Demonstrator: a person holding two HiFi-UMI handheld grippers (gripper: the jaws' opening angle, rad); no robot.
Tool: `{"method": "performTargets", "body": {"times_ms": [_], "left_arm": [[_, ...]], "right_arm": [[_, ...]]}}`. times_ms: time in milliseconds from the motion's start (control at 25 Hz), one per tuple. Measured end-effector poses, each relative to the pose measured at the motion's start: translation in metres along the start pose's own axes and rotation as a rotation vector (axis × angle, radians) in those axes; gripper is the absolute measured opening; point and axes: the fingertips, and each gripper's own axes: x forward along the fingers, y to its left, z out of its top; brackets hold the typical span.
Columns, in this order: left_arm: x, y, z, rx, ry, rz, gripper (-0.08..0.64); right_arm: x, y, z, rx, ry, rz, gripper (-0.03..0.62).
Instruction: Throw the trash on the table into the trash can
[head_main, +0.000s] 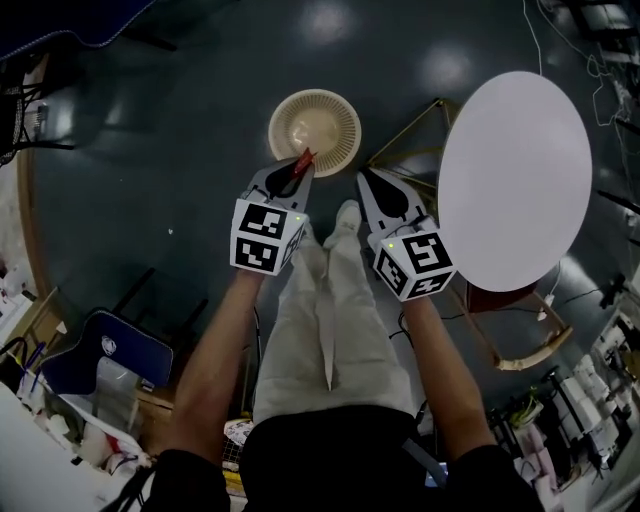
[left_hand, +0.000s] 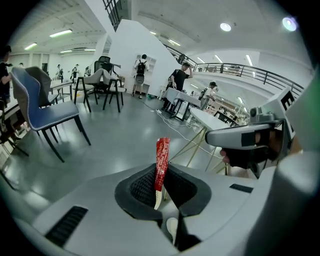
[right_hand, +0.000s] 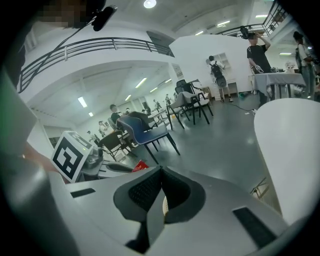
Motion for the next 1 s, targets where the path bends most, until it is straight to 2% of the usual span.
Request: {"method": "performTargets", "body": {"times_ms": [400, 1000], "left_arm": [[0.076, 0.023, -0.049, 0.02, 0.078, -0.011, 0.043], [0.165, 0.054, -0.112, 0.032, 0.144, 0.012, 0.043]], "right_arm": [[0.035, -0.041, -0.048, 0.003, 0.047, -0.012, 0.018], [0.075, -0.067, -0.102, -0.011, 0.107, 0.022, 0.018]]}}
